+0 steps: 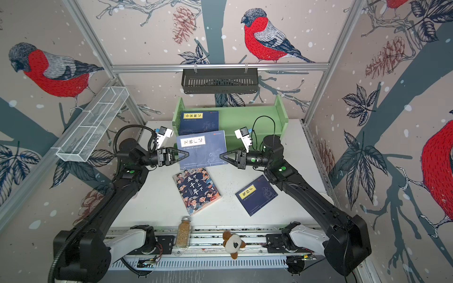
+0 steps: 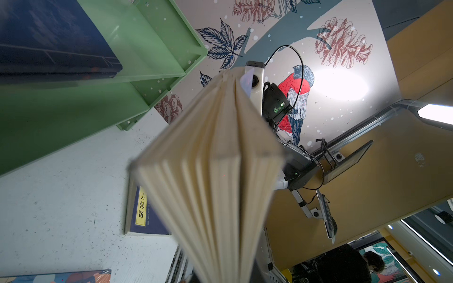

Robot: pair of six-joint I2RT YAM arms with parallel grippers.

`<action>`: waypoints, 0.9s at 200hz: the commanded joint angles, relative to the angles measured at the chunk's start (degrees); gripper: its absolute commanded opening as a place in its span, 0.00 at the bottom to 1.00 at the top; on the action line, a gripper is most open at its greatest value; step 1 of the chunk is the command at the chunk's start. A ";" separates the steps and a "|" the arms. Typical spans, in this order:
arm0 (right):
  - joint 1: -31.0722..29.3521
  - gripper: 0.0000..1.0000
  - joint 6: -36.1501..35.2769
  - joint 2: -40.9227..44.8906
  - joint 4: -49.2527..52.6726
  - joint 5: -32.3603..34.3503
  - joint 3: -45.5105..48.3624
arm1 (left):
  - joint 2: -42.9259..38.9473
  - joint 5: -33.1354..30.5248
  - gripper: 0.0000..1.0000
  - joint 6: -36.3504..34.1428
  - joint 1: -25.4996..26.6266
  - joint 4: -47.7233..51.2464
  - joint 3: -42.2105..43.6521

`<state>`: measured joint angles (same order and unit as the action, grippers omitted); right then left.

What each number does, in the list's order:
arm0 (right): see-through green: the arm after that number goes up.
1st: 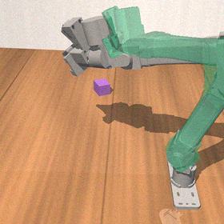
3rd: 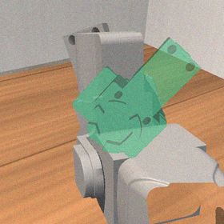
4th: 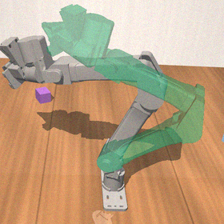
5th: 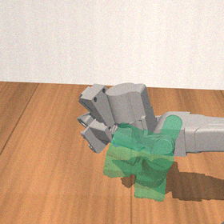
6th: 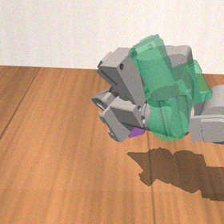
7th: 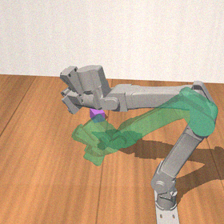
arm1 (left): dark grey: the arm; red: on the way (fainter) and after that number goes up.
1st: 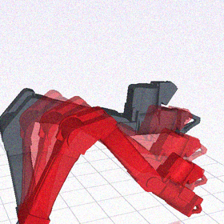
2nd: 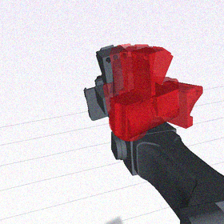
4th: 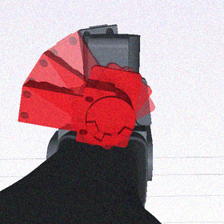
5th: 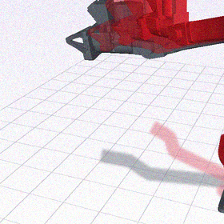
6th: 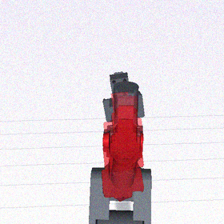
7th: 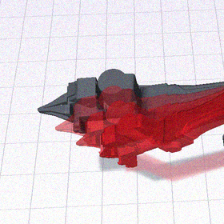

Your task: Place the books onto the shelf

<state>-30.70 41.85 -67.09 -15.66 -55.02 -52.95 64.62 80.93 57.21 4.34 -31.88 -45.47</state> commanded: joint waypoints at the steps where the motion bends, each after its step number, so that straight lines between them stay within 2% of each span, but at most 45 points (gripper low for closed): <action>1: -0.15 0.05 -0.27 -0.71 -3.75 -1.31 -0.91 | 0.02 0.83 0.00 3.04 -0.03 -6.51 -0.23; 13: -0.15 0.02 -0.27 -1.18 -3.68 -1.40 -1.37 | -0.05 0.28 0.01 2.83 -0.02 -6.96 0.04; 27: -0.07 0.01 -0.53 -1.55 -3.54 -1.41 -1.80 | -0.02 -0.70 0.23 2.32 -0.36 -6.97 0.21; 48: 0.44 0.00 -0.54 -1.86 -3.59 -1.15 -2.28 | 0.16 -2.01 0.39 1.68 -1.25 -6.72 0.08; 67: 1.03 0.00 -0.47 -2.29 -3.51 -1.62 -3.02 | 0.24 -2.91 0.43 1.59 -2.28 -6.36 -0.12; 81: 1.51 0.00 -0.36 -2.34 -3.32 -1.63 -3.55 | 0.00 -3.37 0.54 1.34 -2.76 -6.20 -0.06; 97: 2.14 0.00 -0.12 -2.34 -3.31 -1.83 -3.91 | -0.51 -3.97 0.62 0.62 -3.34 -5.71 0.03; 139: 4.27 0.00 1.03 -2.27 -3.06 -2.10 -5.35 | -2.67 -4.19 0.68 -2.43 -5.69 -2.39 -0.75; 158: 4.99 0.00 1.18 -2.35 -2.57 -2.10 -6.81 | -3.40 -4.15 0.69 -8.56 -6.01 5.63 -3.22; 180: 5.85 0.00 2.09 -3.07 -2.32 -1.88 -8.83 | -3.62 -5.02 0.69 -19.23 -6.14 19.34 -7.76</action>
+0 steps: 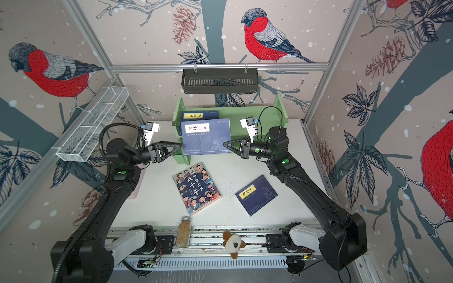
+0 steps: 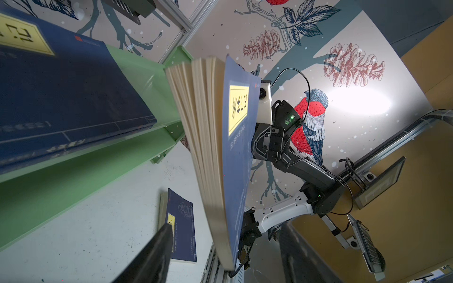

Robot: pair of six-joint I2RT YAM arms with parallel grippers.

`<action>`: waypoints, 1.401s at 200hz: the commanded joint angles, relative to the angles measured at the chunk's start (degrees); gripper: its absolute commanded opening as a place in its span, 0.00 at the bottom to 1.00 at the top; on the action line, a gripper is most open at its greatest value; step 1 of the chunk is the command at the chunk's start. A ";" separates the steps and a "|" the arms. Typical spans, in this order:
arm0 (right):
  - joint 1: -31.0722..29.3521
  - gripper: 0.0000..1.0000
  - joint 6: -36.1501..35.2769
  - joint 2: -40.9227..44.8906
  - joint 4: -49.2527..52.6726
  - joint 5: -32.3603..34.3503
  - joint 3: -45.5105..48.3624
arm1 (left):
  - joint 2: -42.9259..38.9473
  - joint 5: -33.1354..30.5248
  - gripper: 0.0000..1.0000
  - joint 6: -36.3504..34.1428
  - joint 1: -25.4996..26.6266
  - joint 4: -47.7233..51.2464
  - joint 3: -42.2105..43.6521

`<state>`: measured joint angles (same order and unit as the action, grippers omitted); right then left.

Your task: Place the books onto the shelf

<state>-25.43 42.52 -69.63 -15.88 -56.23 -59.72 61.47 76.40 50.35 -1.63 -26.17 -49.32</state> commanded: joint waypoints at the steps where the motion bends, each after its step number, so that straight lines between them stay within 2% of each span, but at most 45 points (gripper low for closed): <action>1: 0.57 0.00 1.42 -0.61 -1.99 -0.62 -2.14 | -0.47 -0.57 0.69 -12.94 -0.15 14.28 -4.19; 23: 1.64 0.00 1.04 -1.91 0.52 0.32 -5.24 | -0.59 -4.26 0.69 -26.59 -0.21 29.54 -10.51; 40: 2.21 0.00 0.38 -3.81 2.70 0.66 -7.52 | -0.50 -9.24 0.70 -34.20 -0.21 37.92 -14.94; 72: 3.37 0.00 0.44 -6.80 4.81 1.58 -11.26 | 0.09 -17.45 0.71 -40.85 -0.20 45.24 -20.40; 107: 4.82 0.00 1.72 -12.18 6.71 1.08 -16.00 | 1.58 -21.11 0.72 -40.99 -0.21 45.50 -22.90; 138: 5.03 0.00 1.42 -17.19 9.70 1.30 -20.66 | 3.84 -21.90 0.72 -41.24 -0.17 44.85 -24.12; 187: 4.85 0.00 2.57 -23.79 14.37 3.04 -26.20 | 7.62 -19.50 0.70 -42.24 -0.20 45.89 -28.01; 232: 4.44 0.00 4.50 -27.12 14.05 2.25 -28.84 | 9.06 -17.86 0.70 -38.28 -0.13 42.78 -28.80; 280: 3.55 0.01 7.08 -29.13 12.23 1.54 -29.54 | 8.27 -16.20 0.70 -38.87 -0.19 42.83 -27.92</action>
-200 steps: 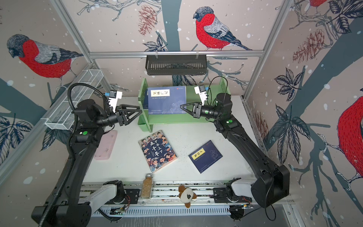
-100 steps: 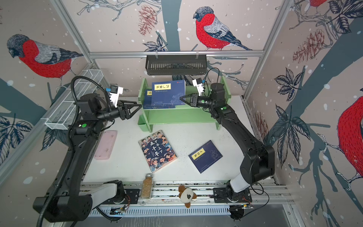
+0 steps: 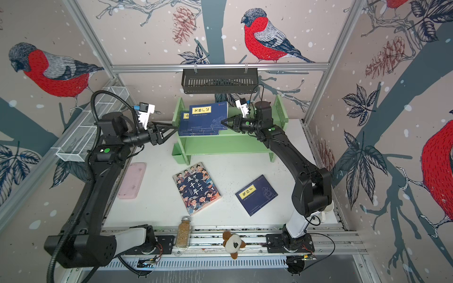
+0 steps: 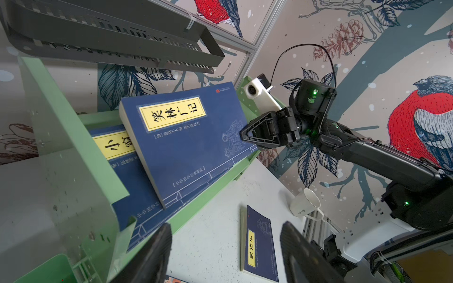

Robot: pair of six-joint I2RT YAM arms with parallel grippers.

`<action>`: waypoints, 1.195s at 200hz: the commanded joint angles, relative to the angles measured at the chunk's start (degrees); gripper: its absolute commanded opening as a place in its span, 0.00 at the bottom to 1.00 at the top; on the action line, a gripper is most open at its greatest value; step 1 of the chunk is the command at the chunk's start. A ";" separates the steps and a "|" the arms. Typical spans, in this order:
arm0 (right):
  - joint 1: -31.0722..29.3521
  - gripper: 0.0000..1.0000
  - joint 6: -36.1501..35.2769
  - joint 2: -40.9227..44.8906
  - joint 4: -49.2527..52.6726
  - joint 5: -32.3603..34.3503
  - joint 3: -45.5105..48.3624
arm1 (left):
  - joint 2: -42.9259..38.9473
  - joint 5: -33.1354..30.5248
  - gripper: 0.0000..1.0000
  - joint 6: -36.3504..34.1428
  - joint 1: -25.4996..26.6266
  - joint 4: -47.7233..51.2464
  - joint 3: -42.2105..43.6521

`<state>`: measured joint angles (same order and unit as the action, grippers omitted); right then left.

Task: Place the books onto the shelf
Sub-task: 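Lower the dark-blue book onto the shelf stack with the right gripper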

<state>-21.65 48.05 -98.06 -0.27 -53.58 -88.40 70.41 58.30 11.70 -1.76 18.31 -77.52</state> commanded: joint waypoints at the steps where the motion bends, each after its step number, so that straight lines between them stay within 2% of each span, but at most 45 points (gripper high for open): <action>1: -0.23 0.00 1.58 -0.75 -3.31 -1.10 -0.93 | -0.69 1.90 0.70 -0.21 -0.07 -1.67 0.31; 72: -0.94 0.03 3.15 -1.95 -1.78 -1.70 -2.08 | -0.98 2.19 0.72 -0.14 -0.04 -2.28 1.62; 147: -1.12 0.38 -3.31 -2.19 8.63 4.12 -4.79 | -1.22 2.91 0.72 0.31 -0.08 -2.78 2.05; 239: -0.51 0.49 -11.67 -1.14 19.36 12.96 -7.91 | -1.15 2.43 0.72 -0.17 -0.04 -2.48 2.35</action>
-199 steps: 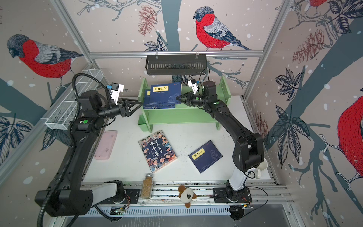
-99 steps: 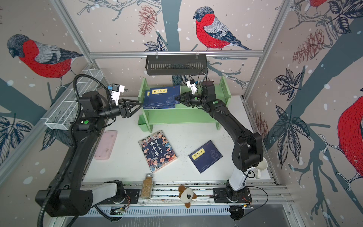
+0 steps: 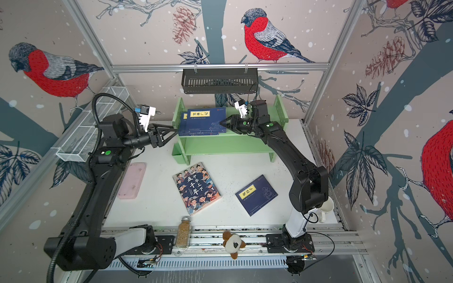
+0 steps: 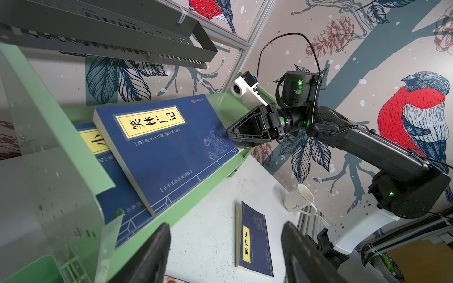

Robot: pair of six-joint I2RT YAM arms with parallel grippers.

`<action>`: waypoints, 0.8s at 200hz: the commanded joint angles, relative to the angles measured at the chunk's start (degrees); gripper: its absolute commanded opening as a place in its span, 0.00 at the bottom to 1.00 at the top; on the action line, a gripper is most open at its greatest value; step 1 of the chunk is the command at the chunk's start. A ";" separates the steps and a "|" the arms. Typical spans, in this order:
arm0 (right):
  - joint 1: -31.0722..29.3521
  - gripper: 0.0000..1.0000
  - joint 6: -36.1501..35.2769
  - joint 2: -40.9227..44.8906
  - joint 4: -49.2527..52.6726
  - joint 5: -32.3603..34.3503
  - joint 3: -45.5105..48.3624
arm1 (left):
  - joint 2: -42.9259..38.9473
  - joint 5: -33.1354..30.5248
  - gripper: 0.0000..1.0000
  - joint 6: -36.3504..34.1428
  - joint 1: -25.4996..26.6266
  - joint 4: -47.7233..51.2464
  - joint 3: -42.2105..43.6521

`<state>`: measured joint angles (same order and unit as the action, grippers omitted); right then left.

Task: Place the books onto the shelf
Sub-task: 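Lower the dark-blue book onto the shelf stack with the right gripper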

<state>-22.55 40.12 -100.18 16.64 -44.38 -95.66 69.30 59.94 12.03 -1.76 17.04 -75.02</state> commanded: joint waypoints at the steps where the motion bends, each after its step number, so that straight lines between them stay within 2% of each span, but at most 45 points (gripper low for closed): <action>1: 0.43 0.49 -3.82 1.06 2.48 3.94 -0.66 | -0.04 0.79 0.72 -0.47 -0.06 -1.22 -0.13; 27: 1.44 0.49 -3.96 1.37 2.26 5.61 -0.62 | -0.17 0.76 0.72 -0.44 -0.03 -0.94 -0.21; 79: 1.41 0.44 -1.40 0.60 -2.60 2.72 -0.82 | -0.62 1.32 0.72 0.26 -0.15 -1.28 0.09; 160: 0.88 0.37 -1.02 -1.06 -2.67 2.05 -2.06 | -1.44 1.49 0.72 0.45 -0.16 -1.52 1.13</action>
<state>-21.47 38.85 -100.92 15.73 -41.85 -97.19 68.31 60.16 12.21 -1.78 17.02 -73.89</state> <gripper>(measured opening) 0.384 0.724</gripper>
